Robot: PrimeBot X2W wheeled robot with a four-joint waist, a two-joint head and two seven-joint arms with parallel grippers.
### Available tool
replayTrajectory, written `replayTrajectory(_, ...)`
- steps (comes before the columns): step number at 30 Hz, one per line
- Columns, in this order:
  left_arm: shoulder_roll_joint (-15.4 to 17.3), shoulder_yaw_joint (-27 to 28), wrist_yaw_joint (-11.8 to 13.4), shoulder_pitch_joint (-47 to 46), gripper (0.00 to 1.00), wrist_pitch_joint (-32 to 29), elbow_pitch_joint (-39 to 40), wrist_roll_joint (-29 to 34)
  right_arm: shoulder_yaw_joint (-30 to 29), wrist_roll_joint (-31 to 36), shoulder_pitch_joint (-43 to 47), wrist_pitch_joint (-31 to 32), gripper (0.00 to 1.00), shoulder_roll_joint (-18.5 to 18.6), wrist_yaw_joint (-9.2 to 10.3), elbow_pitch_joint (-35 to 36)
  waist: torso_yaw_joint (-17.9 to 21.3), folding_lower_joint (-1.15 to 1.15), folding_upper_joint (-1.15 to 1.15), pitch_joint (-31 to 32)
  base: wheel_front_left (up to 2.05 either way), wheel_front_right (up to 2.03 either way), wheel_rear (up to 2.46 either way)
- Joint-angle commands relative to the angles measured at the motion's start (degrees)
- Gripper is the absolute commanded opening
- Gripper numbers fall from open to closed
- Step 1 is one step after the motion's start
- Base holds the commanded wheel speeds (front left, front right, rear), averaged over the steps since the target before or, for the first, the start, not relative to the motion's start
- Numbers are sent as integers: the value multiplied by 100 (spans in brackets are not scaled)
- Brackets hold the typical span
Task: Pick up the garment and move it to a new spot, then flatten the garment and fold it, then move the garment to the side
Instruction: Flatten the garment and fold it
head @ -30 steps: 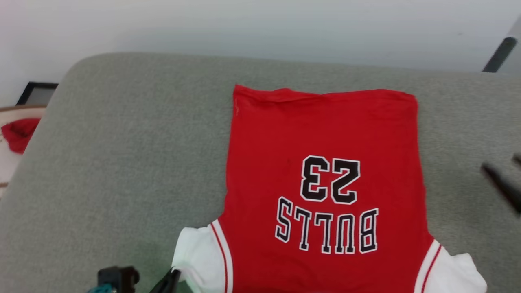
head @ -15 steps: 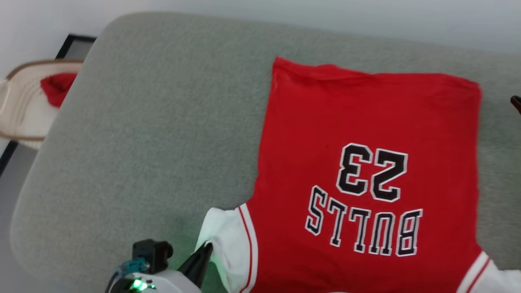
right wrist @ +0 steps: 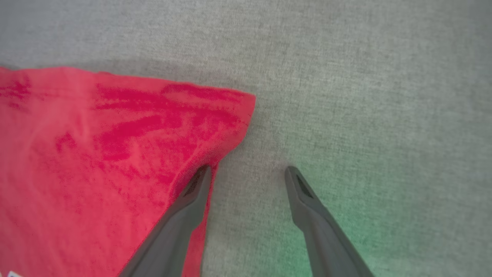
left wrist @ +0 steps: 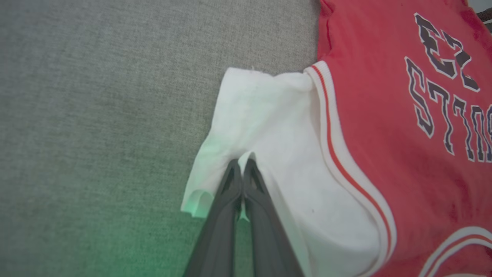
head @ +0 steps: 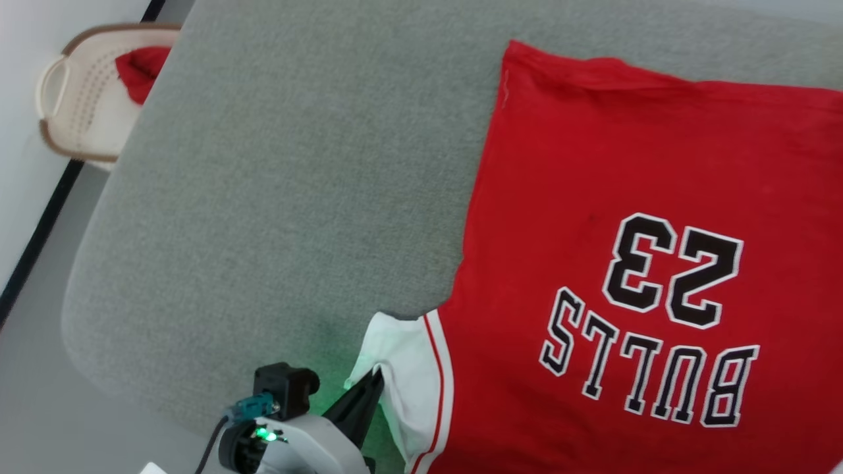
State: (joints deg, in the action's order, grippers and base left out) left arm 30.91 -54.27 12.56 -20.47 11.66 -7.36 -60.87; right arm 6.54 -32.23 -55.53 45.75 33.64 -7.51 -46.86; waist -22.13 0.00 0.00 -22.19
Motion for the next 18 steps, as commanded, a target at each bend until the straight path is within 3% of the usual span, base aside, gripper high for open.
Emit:
replayTrajectory(1,-41,-19,-34,-51,0,0,-54,31,1,8,0,20,100,-93,4,-136,-171,0,0,-174,0,0,0)
replayTrajectory(8,-204,-60,-131,-120,0,10,-276,28,21,258,-156,237,100,-361,-1,-822,-285,0,0,-307,0,0,0)
replayTrajectory(9,-223,-58,-145,-126,0,17,-300,17,99,268,-149,354,42,-421,-2,-877,-291,0,0,-314,0,0,0)
replayTrajectory(10,-237,-57,-152,-128,0,22,-323,8,162,238,-133,439,0,-488,-16,-895,-292,0,0,-319,0,0,0)
replayTrajectory(18,-287,-20,-191,-150,0,48,-475,-42,339,115,-290,458,0,-420,-15,-740,-230,0,0,-224,0,0,0)
